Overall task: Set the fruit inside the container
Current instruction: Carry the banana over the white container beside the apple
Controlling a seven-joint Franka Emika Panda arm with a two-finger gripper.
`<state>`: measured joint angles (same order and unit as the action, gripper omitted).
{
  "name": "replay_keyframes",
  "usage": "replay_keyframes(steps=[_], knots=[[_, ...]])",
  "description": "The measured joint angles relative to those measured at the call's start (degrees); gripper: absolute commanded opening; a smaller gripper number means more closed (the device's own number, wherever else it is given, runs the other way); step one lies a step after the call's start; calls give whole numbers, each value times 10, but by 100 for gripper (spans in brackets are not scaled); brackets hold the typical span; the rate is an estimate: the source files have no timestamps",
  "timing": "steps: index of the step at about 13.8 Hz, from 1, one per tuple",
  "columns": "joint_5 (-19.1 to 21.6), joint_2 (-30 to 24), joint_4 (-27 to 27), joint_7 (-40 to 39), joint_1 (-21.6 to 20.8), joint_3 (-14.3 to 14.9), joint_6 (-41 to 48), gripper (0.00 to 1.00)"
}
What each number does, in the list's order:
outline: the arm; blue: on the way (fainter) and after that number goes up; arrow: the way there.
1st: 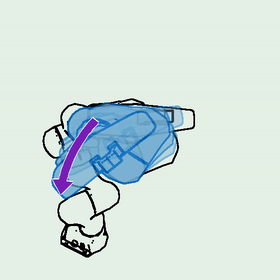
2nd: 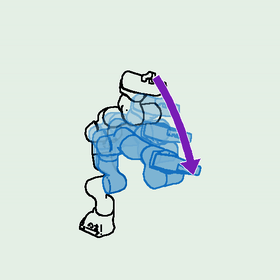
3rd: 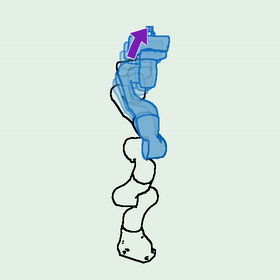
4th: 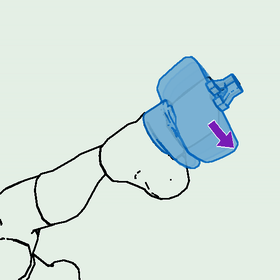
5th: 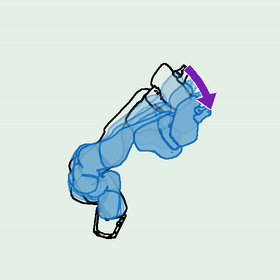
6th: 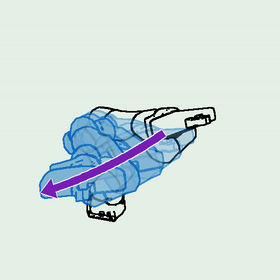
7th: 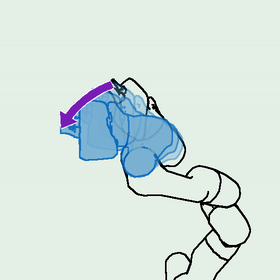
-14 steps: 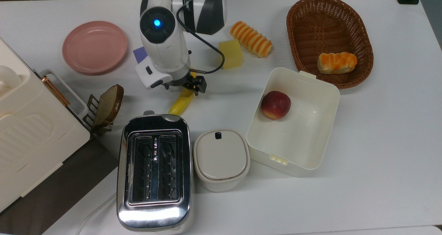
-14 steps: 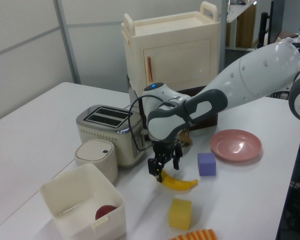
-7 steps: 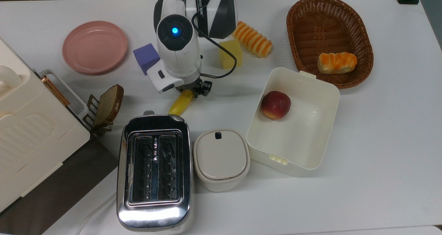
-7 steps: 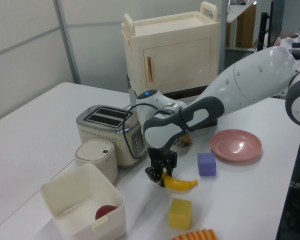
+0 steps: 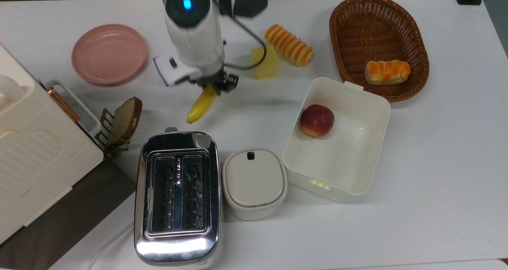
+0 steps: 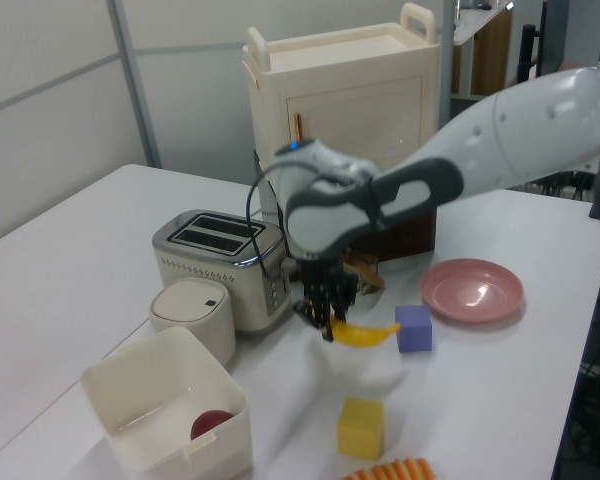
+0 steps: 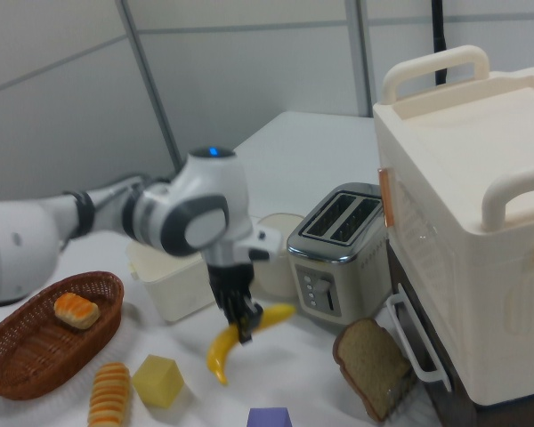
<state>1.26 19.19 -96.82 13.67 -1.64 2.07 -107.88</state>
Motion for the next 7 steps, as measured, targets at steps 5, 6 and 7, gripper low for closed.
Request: replay_keyframes(steps=[5,6,7], knots=[[39,-43,85,68,-40,-8,61,0],[40,-43,94,93,-56,-8,61,0],[40,-42,101,122,-74,-9,61,0]])
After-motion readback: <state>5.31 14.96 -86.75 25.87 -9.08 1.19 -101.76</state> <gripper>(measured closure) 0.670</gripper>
